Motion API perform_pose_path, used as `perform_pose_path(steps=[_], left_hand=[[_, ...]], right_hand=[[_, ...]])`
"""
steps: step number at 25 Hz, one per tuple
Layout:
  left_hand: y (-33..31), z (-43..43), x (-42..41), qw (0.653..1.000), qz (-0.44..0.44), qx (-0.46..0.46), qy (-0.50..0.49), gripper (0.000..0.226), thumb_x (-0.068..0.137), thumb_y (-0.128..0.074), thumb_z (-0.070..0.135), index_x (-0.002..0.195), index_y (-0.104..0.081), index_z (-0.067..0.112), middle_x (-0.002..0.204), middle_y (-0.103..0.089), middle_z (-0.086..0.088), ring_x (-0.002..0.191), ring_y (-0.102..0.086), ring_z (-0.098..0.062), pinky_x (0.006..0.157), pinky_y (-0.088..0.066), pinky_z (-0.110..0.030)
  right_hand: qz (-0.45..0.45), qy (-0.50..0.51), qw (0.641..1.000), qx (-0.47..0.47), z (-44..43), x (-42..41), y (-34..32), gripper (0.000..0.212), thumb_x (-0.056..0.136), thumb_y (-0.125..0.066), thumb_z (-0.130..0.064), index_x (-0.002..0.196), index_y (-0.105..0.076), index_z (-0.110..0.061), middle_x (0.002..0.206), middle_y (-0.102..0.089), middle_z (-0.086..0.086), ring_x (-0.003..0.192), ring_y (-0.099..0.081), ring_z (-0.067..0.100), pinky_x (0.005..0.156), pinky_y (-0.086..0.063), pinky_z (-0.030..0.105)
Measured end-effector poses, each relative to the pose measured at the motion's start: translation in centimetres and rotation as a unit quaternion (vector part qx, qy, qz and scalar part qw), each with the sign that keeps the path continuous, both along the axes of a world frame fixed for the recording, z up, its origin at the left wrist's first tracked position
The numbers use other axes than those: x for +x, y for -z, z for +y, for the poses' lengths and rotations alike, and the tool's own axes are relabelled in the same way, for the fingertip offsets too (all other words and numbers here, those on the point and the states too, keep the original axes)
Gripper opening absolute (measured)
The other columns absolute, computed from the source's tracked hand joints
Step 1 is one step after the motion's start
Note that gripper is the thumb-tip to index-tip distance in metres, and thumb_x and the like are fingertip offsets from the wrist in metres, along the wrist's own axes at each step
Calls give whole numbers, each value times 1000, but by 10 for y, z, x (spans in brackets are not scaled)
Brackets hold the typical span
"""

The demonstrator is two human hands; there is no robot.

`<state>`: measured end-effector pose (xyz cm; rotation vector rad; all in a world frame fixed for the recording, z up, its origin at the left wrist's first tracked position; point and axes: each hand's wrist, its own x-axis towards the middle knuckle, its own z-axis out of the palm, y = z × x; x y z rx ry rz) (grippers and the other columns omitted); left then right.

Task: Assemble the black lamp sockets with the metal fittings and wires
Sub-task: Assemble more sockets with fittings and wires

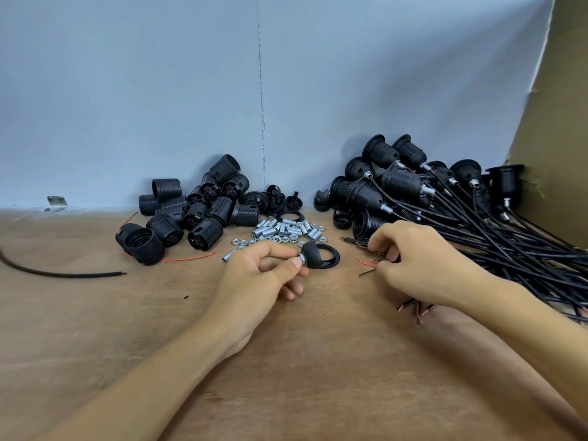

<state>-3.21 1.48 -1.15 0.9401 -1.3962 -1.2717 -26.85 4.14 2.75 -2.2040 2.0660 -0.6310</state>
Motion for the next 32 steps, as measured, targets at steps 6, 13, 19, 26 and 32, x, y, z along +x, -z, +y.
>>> perform_pose_path(steps=[6, 13, 19, 26, 32], left_hand=[[2, 0, 0, 1000, -21, -6, 5, 7, 95, -66, 1, 96, -70, 7, 82, -77, -11, 61, -67, -16, 56, -52, -21], [1, 1, 0, 1000, -25, -11, 13, 7, 95, -66, 2, 95, -71, 7, 81, -77, -11, 62, -67, -15, 56, -52, -20], [0, 2, 0, 999, -45, -8, 10, 8, 96, -65, 3, 95, -71, 9, 82, -78, -9, 64, -68, -15, 57, -52, -21], [-3, 0, 0, 999, 31, 28, 0, 13, 97, -63, 1, 104, -72, 7, 79, -76, -4, 64, -68, -15, 57, -54, -21], [-9, -6, 10, 982, 141, 110, 64, 16, 91, -62, -1, 100, -74, 5, 81, -73, -7, 66, -70, -18, 60, -57, -24]], right_hand=[[49, 31, 998, -8, 1, 1, 5, 5, 90, -67, -18, 91, -68, -22, 94, -46, -10, 93, -52, 17, 80, -45, 28], [65, 77, 994, -38, 12, 7, -8, 7, 92, -58, -30, 97, -58, -25, 97, -52, -5, 94, -53, 20, 79, -46, 34], [185, 117, 974, 64, 14, 10, -8, 18, 91, -55, -15, 107, -59, -19, 104, -52, -1, 98, -54, 25, 78, -41, 35], [-52, -101, 979, -171, 7, 28, 18, 13, 100, -55, -18, 110, -64, -19, 103, -60, -11, 96, -56, 2, 85, -43, 17], [-113, -159, 953, -233, 11, 34, 21, 14, 91, -71, -11, 101, -74, -19, 89, -66, -16, 86, -59, -5, 77, -38, 2]])
